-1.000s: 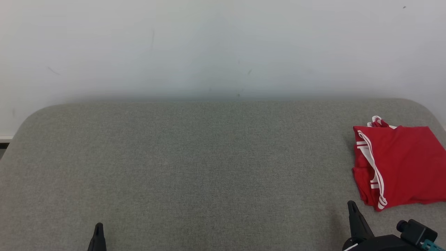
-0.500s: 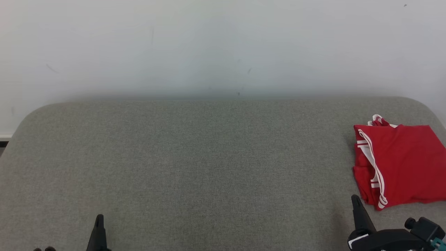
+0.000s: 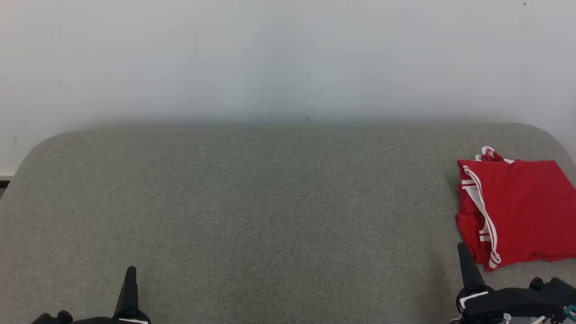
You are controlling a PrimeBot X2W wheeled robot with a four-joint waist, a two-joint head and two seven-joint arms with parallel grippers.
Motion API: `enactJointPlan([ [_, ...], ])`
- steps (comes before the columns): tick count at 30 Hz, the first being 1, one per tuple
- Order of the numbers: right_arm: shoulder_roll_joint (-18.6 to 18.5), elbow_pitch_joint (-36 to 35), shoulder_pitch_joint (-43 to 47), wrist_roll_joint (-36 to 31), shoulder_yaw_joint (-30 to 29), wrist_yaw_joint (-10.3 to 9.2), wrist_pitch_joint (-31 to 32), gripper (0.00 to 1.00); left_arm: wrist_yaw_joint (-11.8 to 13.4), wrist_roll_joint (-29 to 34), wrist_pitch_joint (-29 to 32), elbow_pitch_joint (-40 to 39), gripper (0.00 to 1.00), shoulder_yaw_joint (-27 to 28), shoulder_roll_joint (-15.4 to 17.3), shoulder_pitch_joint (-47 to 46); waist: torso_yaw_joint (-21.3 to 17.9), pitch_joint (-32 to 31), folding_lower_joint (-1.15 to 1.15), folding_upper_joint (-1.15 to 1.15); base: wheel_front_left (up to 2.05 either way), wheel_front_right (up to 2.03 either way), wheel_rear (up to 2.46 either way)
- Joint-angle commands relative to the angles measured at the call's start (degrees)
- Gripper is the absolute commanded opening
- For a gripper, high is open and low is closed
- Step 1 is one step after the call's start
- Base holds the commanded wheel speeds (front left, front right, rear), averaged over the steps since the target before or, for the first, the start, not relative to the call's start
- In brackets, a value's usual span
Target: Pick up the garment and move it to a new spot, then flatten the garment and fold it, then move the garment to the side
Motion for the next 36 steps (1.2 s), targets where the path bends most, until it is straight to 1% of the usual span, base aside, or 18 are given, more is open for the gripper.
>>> enactJointPlan([
  [1, -0.19, -0.63, -1.18, 2.19, -0.32, 0.03, 0.30, 0.00, -0.30, -1.92, 0.50, -0.19, 0.00, 0.24, -0.06, -1.87, 0.00, 0.05, 0.00, 0.00, 0.00, 0.00, 0.00],
  [24, -0.23, -0.58, -2.84, 15.40, -1.64, 0.04, 2.29, 0.00, -0.62, -12.96, 3.89, 0.97, 0.00, 0.81, -0.53, -4.93, -0.04, 0.63, 0.00, 0.00, 0.00, 0.00, 0.00],
  [36, -0.25, -0.55, -3.25, 20.72, -2.19, 0.05, 3.24, 0.00, -0.73, -17.35, 5.26, 1.54, 0.00, 1.04, -0.69, -6.04, -0.06, 0.92, 0.00, 0.00, 0.00, 0.00, 0.00],
])
